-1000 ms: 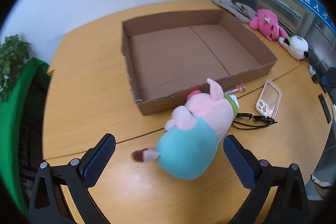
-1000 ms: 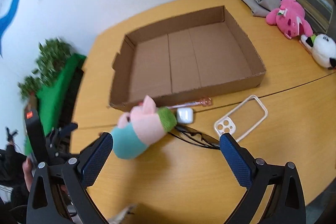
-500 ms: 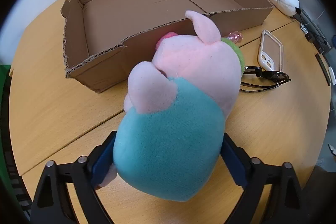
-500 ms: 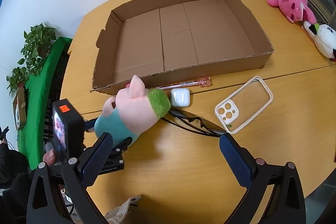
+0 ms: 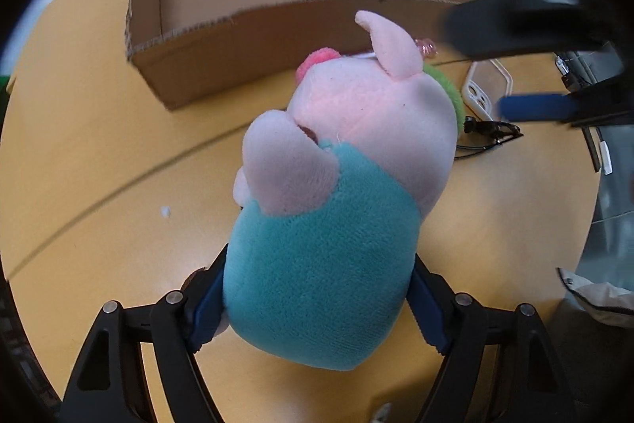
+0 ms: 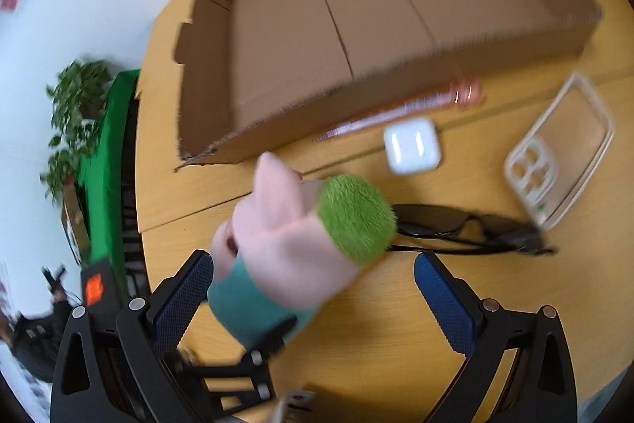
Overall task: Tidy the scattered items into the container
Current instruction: 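Lift the pig plush with the left gripper and carry it into the box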
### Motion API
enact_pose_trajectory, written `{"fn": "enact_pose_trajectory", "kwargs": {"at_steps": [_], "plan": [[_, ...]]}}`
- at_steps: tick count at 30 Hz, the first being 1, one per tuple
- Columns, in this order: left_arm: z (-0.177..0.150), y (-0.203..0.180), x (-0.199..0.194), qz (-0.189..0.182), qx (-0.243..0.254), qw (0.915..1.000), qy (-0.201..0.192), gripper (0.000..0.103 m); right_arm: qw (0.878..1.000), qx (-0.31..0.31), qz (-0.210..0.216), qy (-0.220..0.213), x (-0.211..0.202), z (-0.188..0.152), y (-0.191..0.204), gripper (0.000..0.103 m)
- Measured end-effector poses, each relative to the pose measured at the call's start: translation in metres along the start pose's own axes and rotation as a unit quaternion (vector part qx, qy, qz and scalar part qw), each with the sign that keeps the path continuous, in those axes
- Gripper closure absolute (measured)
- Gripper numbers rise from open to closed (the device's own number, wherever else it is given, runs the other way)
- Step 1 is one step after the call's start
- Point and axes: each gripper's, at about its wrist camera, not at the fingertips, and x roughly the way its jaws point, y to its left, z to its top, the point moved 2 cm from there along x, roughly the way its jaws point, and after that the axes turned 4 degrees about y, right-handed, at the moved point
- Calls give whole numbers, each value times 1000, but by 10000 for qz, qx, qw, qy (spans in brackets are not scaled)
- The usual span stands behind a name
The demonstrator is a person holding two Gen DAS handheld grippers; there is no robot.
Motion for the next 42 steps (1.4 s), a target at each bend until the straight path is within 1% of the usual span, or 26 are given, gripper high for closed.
{"fn": "enact_pose_trajectory", "kwargs": {"at_steps": [2,5,8,9,10,11,13,14,17,20,23,27,29,31,32,36,38,41,42], "plan": [[-3,0,0,-15,-45,10000,8,24,9995,223,32,198,15,-2,-5,0],[-5,1,0,-56,-107,9999,25,24,9981,374,92,479,38,-6,-9,0],[-5,4,-3,-169,-224,9996,15,24,9976,425,315,453,50,-7,-9,1],[-5,5,-4,-221,-262,9994,11,24,9978,354,370,421,52,-6,-6,5],[-6,6,-6,-250,-301,9992,3,24,9981,228,415,385,52,-4,-2,12],[-6,6,-8,-265,-356,9990,-8,25,9985,83,415,350,51,-4,4,12],[-8,7,-15,-281,-444,9986,-34,26,9986,-159,401,293,46,-4,12,19],[-8,7,-19,-297,-453,9985,-71,26,9985,-253,408,256,42,-4,16,20],[-6,4,-40,-300,-382,9984,-288,27,9980,-439,439,80,21,-4,27,23],[3,-2,-71,-300,-334,9969,-641,27,9961,-724,436,-241,-13,-2,46,25],[19,-7,-103,-243,-299,9939,-1030,27,9930,-901,488,-593,-51,7,64,26],[47,-8,-144,-106,-281,9880,-1517,27,9859,-1212,511,-1032,-101,29,94,26],[63,-8,-167,89,-267,9833,-1800,27,9820,-1380,548,-1170,-123,44,110,26],[81,-8,-191,391,-252,9759,-2132,27,9775,-1521,652,-1310,-144,60,125,26],[89,-7,-201,468,-286,9728,-2249,27,9743,-1625,697,-1392,-156,69,134,26],[118,2,-235,629,-473,9595,-2705,25,9600,-2113,700,-1696,-198,98,170,26],[133,10,-250,712,-573,9514,-2942,25,9522,-2368,679,-1809,-216,111,186,26],[149,26,-263,693,-804,9451,-3092,25,9422,-2657,670,-1926,-232,135,209,26],[175,19,-255,698,-893,9445,-3083,25,9405,-2726,652,-1921,-232,144,214,26]]}}
